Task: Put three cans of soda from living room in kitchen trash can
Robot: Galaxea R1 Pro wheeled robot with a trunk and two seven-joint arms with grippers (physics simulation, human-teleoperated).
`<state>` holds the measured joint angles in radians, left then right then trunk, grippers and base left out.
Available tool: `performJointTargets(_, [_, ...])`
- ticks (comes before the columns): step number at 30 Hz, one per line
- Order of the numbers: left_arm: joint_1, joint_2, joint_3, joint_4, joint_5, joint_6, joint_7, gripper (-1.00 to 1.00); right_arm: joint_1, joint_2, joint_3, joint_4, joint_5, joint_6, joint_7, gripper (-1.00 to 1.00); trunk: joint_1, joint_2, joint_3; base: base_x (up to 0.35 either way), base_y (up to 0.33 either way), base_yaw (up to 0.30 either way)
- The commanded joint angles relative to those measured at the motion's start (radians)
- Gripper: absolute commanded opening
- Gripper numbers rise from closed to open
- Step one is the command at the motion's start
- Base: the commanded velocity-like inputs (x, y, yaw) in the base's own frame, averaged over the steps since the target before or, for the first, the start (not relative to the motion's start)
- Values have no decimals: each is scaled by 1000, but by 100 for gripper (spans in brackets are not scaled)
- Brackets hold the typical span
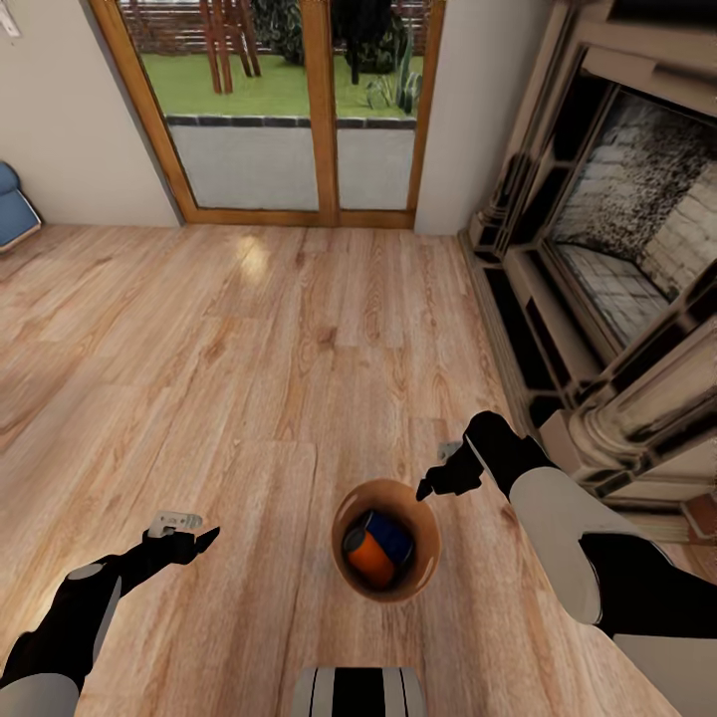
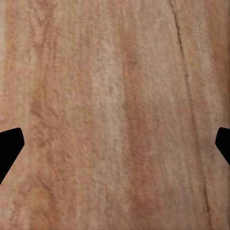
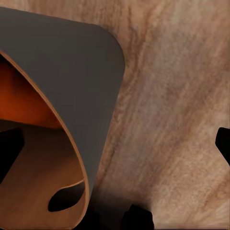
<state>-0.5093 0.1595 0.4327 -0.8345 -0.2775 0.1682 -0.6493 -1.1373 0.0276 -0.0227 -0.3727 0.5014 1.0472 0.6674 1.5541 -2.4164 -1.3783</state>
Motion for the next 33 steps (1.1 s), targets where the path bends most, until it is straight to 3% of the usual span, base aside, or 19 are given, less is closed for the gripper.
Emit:
performJointTargets(1, [0, 0, 0, 0, 0, 0, 0, 100, 1, 0, 0, 0, 0, 0, 0, 100, -4, 7, 3, 0, 0, 0])
performJointTargets(21, [0, 0, 0, 0, -1, 2, 26, 100, 19, -1, 0, -1, 3, 0, -3, 100, -81, 147, 66, 0, 0, 0])
performJointTargets(29, [0, 0, 0, 0, -2, 2, 29, 100, 20, 0, 1, -3, 3, 0, -34, 100, -111, 203, 91, 0, 0, 0])
performJointTargets(33, [0, 0, -1, 11, -1, 3, 66, 100, 40, 0, 0, -6, 2, 0, -41, 100, -127, 231, 103, 0, 0, 0])
